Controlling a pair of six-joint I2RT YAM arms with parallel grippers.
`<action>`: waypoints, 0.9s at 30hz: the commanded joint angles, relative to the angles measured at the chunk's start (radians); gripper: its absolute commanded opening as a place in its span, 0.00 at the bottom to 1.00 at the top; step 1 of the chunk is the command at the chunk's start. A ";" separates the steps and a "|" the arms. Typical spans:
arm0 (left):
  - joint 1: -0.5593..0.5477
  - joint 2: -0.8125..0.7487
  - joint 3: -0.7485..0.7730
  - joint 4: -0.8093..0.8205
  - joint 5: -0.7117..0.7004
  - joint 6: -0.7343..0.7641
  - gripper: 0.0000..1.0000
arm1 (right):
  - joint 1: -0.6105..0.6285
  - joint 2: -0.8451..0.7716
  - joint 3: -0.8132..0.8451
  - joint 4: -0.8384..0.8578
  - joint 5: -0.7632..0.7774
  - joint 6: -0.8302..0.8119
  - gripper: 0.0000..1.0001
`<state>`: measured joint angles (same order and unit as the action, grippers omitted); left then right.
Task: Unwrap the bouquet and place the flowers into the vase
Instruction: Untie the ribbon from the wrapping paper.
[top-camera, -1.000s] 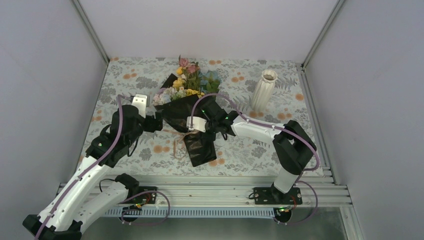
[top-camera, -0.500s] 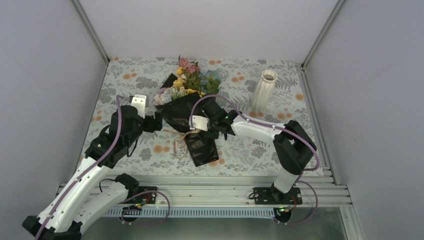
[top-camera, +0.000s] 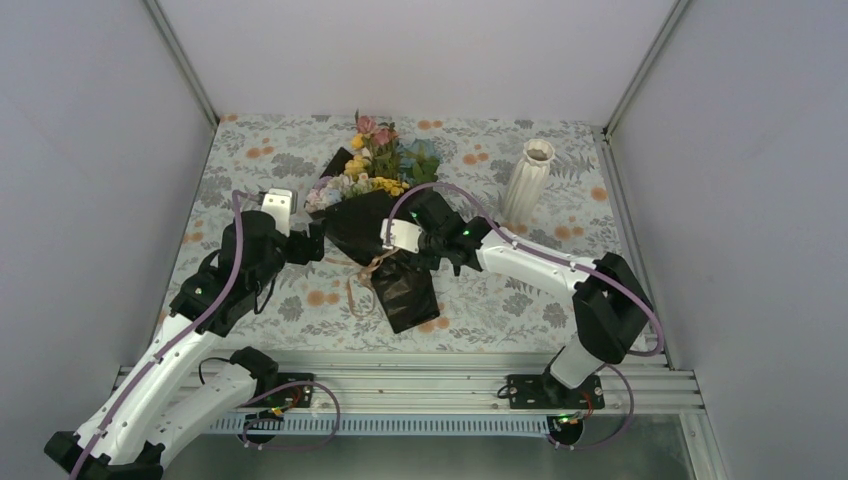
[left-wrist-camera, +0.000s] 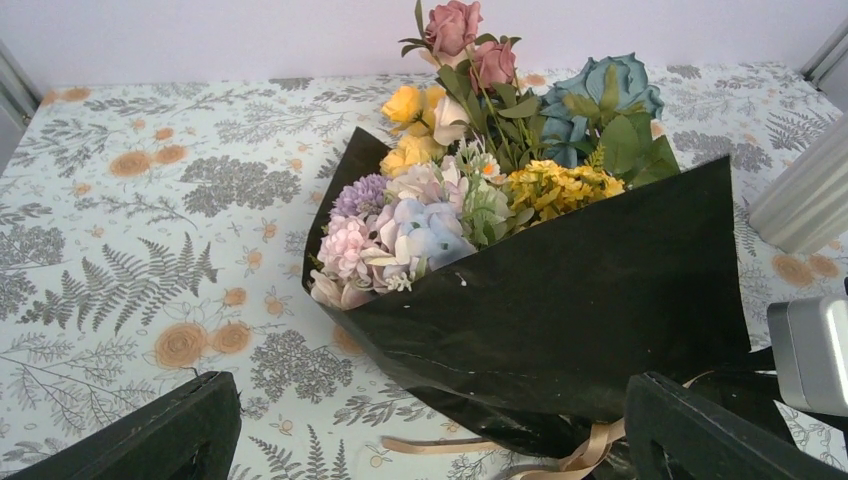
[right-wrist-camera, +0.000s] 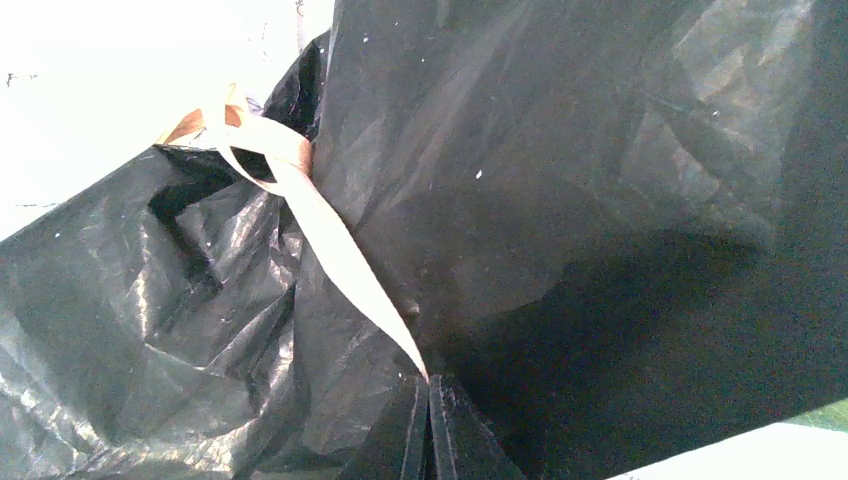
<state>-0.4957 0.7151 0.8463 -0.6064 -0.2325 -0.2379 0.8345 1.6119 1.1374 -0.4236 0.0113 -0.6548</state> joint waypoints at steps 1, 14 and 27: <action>-0.001 -0.006 -0.004 0.019 -0.013 -0.007 0.95 | -0.001 -0.016 0.023 -0.008 0.011 0.013 0.04; -0.002 0.005 -0.003 0.017 -0.019 -0.008 0.95 | 0.000 -0.125 0.158 -0.048 0.064 0.179 0.04; -0.001 0.011 -0.001 0.014 -0.019 -0.004 0.95 | -0.003 -0.195 0.459 -0.177 0.455 0.538 0.04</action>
<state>-0.4957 0.7288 0.8463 -0.6067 -0.2359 -0.2405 0.8345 1.4593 1.4811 -0.5381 0.2554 -0.2733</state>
